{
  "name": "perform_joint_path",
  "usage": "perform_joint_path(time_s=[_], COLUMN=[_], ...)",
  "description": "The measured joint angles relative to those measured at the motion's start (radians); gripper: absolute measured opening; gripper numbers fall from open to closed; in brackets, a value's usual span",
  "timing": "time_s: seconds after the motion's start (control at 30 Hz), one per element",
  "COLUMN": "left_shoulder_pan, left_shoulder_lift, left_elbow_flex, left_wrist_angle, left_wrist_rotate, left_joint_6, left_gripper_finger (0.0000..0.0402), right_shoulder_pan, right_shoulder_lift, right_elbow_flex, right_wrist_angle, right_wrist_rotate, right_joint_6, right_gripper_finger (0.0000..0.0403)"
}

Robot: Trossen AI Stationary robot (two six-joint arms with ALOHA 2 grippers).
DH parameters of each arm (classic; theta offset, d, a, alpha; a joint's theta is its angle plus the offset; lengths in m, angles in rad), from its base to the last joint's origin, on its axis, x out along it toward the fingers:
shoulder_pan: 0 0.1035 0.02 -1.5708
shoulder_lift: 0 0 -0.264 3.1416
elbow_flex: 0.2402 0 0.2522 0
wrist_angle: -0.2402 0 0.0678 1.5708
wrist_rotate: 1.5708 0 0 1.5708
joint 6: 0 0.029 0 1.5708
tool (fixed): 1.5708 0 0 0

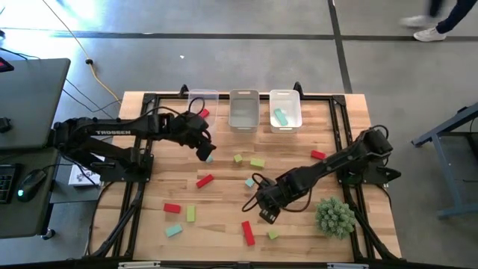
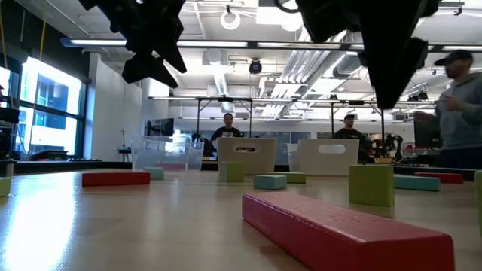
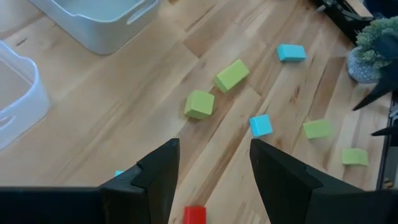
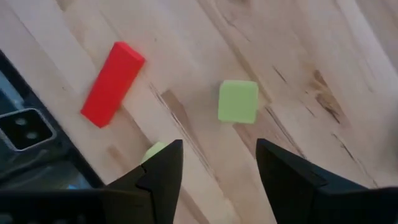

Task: Sort & place blocks by color
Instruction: Put the green block into the gray bin

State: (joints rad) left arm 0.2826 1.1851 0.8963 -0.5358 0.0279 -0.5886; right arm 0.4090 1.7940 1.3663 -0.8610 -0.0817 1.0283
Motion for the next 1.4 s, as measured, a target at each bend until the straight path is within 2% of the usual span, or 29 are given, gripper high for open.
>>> perform_joint_path(time_s=[0.2, 0.33, 0.77, 0.87, 0.97, 1.23, 1.4], left_shoulder_pan=[-0.033, -0.051, -0.068, -0.068, -0.068, -0.067, -0.065], left_shoulder_lift=[0.000, 0.000, 0.000, 0.000, 0.000, 0.000, 0.000], left_elbow_flex=[0.000, 0.000, 0.000, 0.000, 0.000, 0.000, 0.000], left_wrist_angle=[-0.025, -0.053, -0.052, -0.052, -0.052, -0.052, -0.054], left_wrist_rotate=[-0.027, -0.062, -0.096, -0.099, -0.116, -0.123, -0.138], left_joint_6=[-0.015, -0.029, -0.036, -0.036, -0.036, 0.002, 0.017], left_gripper_finger=[0.0186, 0.0186, 0.0186, 0.0186, 0.0186, 0.0186, 0.0186], right_shoulder_pan=[0.004, 0.004, -0.002, -0.003, -0.004, -0.017, -0.044], right_shoulder_lift=[0.071, 0.096, 0.163, 0.178, 0.193, 0.196, 0.192], right_elbow_flex=[0.000, 0.000, 0.000, 0.000, 0.000, 0.000, 0.000], right_wrist_angle=[0.013, 0.010, 0.043, 0.051, 0.051, 0.066, 0.093], right_wrist_rotate=[0.008, 0.056, 0.051, 0.052, 0.050, 0.033, 0.000], right_joint_6=[-0.008, -0.012, -0.024, -0.027, -0.025, -0.019, -0.066], right_gripper_finger=[0.0253, 0.0282, 0.0290, 0.0277, 0.0246, 0.0112, 0.0105])
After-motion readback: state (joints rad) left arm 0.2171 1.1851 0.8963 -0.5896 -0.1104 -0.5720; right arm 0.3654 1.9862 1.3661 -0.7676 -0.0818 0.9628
